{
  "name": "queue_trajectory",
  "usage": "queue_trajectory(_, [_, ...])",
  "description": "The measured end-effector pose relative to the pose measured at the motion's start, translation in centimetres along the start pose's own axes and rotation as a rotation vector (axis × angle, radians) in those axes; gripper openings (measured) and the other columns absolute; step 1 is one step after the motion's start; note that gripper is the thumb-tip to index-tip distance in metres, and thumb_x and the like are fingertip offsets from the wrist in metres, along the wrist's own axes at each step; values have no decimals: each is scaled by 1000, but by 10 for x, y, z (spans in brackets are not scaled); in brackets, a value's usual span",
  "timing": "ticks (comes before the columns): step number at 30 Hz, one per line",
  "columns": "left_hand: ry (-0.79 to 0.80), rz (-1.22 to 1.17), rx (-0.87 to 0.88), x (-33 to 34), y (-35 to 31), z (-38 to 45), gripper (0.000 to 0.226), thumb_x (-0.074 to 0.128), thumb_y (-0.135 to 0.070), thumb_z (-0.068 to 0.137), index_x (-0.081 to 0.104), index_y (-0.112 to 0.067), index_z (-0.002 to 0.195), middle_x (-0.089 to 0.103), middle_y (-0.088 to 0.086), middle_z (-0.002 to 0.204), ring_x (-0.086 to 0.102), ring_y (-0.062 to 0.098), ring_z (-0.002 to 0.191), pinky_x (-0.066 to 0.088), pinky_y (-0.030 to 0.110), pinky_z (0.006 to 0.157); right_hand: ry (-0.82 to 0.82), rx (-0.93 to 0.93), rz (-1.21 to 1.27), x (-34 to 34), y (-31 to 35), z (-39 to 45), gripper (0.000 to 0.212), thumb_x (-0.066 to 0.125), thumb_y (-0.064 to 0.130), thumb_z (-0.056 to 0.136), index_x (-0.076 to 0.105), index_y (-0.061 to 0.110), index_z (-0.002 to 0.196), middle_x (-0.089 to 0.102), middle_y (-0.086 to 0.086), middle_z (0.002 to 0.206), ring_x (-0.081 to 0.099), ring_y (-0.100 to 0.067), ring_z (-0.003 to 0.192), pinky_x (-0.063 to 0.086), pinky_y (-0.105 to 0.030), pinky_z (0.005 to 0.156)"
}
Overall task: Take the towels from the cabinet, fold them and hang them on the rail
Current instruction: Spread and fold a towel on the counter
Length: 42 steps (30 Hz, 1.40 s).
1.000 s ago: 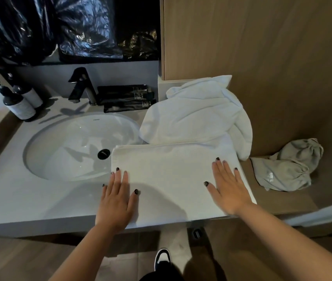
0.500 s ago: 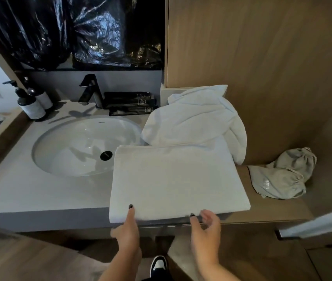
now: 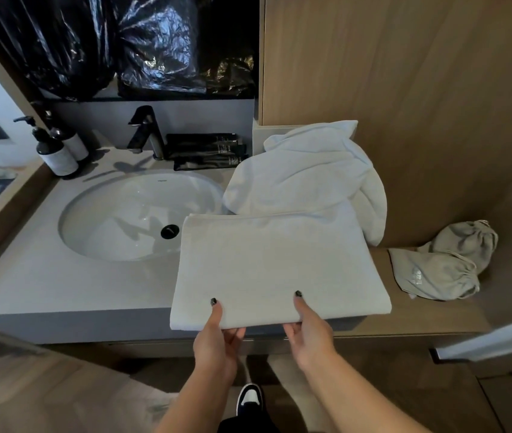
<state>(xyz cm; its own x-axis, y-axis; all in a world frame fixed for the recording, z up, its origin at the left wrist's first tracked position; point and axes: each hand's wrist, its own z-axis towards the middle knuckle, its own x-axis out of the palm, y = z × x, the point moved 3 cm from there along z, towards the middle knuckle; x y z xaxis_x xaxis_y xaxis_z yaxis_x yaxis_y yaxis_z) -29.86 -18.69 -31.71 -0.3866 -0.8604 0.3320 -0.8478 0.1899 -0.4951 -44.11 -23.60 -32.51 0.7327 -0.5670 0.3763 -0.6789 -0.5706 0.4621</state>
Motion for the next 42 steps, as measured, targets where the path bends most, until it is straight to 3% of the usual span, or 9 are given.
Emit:
queue_trajectory(9, [-118,47,92,-18,-22,12,14,67,-26,92,55,-19,93,66,5,100,65,25,89,55,42,88,-183,-160,6,-50,76,4,13,69,11,89,60,13,99,68,-11,104,66,-22,90,55,-40,88])
queue_trajectory(18, [-240,170,147,-33,-34,20,37,73,-31,88,53,-8,111,62,8,100,65,26,95,57,33,76,-194,-164,-43,-63,93,1,11,68,12,90,58,14,92,67,-10,100,65,-23,88,56,-42,92])
queue_trajectory(23, [-234,600,318,-39,-57,25,17,69,-25,91,59,-12,89,64,11,100,61,27,89,56,47,88,-98,-144,10,-67,93,3,12,65,12,92,60,16,102,68,-11,107,67,-25,96,53,-45,96])
queue_trajectory(25, [-267,921,535,-32,-69,26,22,70,-23,90,61,-9,104,65,15,111,61,26,90,54,47,87,-49,-130,60,-64,87,3,22,65,13,93,60,16,114,68,-11,112,66,-26,103,52,-46,98])
queue_trajectory(28, [-342,1430,875,-4,-77,29,66,70,-29,87,41,-6,142,42,19,146,44,34,131,39,48,109,19,-93,90,-52,75,3,29,65,11,92,59,16,120,68,-13,116,65,-28,108,50,-48,100])
queue_trajectory(31, [-52,1707,1228,40,-66,41,69,54,-40,92,36,-8,150,26,17,159,25,33,147,23,45,117,55,-61,83,-40,59,2,35,67,6,89,59,16,122,69,-12,116,65,-30,110,50,-49,101])
queue_trajectory(34, [279,1858,1208,82,-52,59,63,41,-40,101,20,-19,156,1,4,165,1,23,153,5,40,122,55,-53,44,-31,47,5,43,69,5,87,59,15,127,71,-10,116,67,-30,108,52,-48,98])
queue_trajectory(38, [308,2102,1269,93,-36,69,71,17,-48,95,16,-15,158,5,13,164,6,33,152,14,58,120,-31,-134,-19,-32,50,12,38,68,3,88,60,15,123,72,-6,110,69,-24,100,57,-38,82])
queue_trajectory(42, [353,2101,1134,102,-30,73,83,-1,-59,85,1,-20,158,-11,10,165,-14,26,151,-7,51,120,-68,-199,-109,-36,62,19,29,67,4,89,61,14,116,72,-6,107,68,-26,101,52,-46,97])
